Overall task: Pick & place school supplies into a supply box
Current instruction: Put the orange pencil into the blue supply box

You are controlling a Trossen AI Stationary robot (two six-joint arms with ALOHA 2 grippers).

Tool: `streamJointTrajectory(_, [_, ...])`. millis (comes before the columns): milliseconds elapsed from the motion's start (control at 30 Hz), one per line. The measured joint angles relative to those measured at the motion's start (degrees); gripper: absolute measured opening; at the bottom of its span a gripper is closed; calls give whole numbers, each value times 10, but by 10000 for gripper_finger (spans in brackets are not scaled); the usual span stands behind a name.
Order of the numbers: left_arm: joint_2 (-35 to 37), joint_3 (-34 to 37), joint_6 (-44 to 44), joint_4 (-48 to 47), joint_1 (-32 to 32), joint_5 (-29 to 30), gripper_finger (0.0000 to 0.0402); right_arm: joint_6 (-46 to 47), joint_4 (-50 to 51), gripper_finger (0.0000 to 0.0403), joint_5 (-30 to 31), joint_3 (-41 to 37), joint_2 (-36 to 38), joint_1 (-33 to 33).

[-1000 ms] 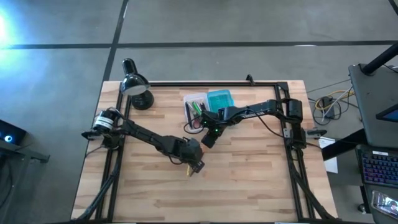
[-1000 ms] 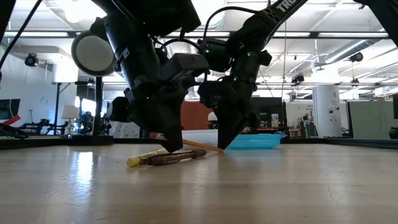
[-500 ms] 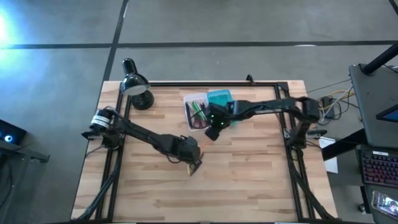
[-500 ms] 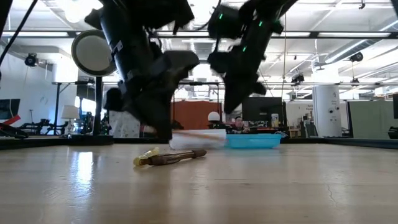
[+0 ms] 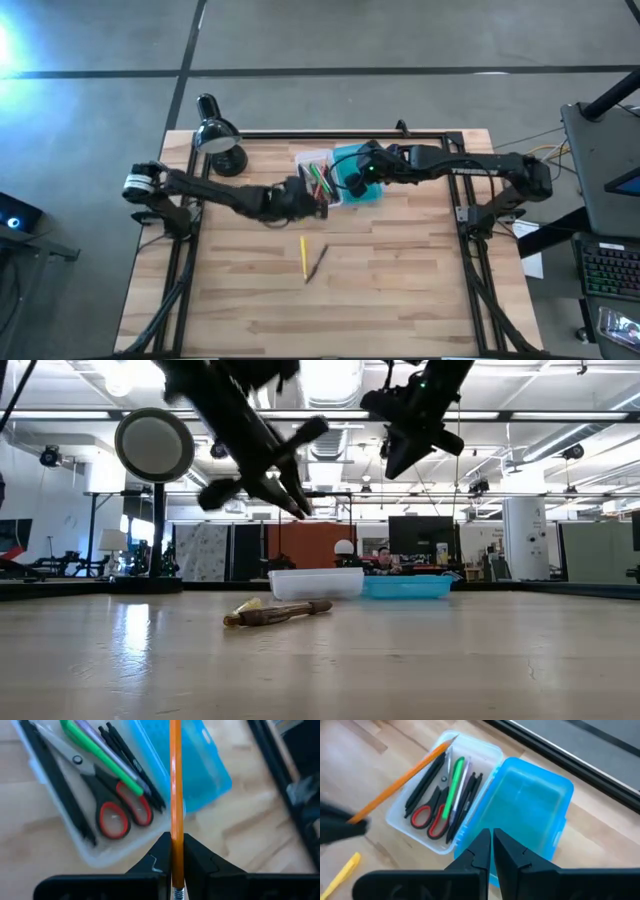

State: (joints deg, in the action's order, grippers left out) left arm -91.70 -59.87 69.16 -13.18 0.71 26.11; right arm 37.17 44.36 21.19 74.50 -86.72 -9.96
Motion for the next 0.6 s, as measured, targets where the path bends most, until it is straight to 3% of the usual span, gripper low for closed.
streamJointTrajectory(133, [-15, 36, 14, 100, -70, -75, 9, 0, 17, 13, 0, 0, 1, 1])
streamJointTrajectory(367, [-53, 48, 19, 96, -136, -134, 14, -11, 27, 13, 0, -12, 1, 2])
streamJointTrajectory(600, [-89, 28, -1, 100, -150, -197, 20, -18, 23, 13, 0, -47, 1, 2])
